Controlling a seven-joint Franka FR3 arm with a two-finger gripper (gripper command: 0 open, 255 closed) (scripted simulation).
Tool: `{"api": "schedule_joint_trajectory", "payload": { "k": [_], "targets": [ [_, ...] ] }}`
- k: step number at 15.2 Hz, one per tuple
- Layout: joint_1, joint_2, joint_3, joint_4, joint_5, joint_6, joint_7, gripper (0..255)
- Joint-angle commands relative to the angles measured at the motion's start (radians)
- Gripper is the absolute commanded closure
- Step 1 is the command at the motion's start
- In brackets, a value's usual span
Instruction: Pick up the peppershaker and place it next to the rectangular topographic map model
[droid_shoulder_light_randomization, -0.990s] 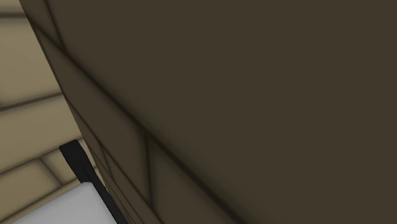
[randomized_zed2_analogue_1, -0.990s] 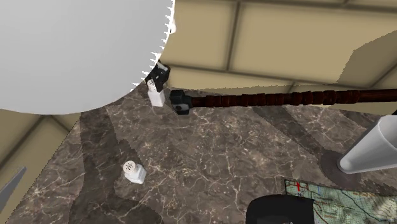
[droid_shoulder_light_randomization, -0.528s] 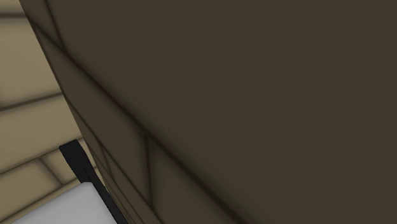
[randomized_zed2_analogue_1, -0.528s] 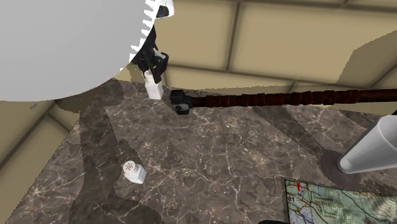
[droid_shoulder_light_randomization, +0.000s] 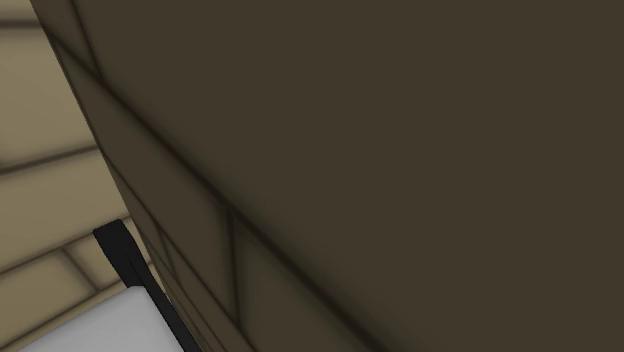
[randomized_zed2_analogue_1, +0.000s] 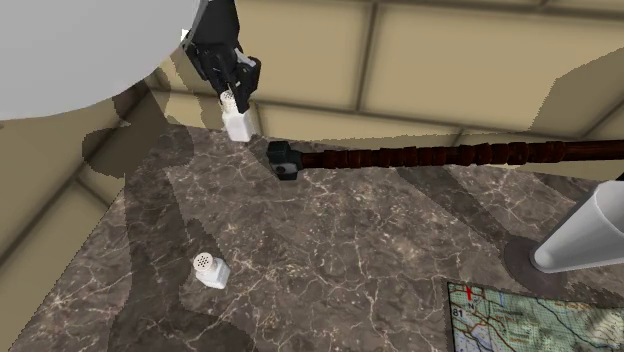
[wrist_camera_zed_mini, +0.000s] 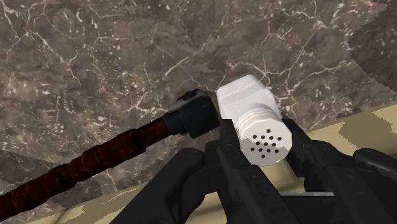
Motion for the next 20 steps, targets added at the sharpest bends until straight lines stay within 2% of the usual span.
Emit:
{"api": "schedule_joint_trajectory", "payload": {
  "k": [1, 8, 14, 20],
  "targets": [
    [0.001, -0.002, 0.001, 0.015, 0.001, -0.018, 0.0, 255],
    [-0.091, -0.299, -0.038, -0.34, 0.115, 0.067, -0.138, 255],
    [-0.123, -0.523, -0.108, -0.572, 0.177, 0.086, -0.267, 255],
    [-0.141, -0.728, -0.196, -0.759, 0.193, 0.07, -0.389, 255]
  ]
}}
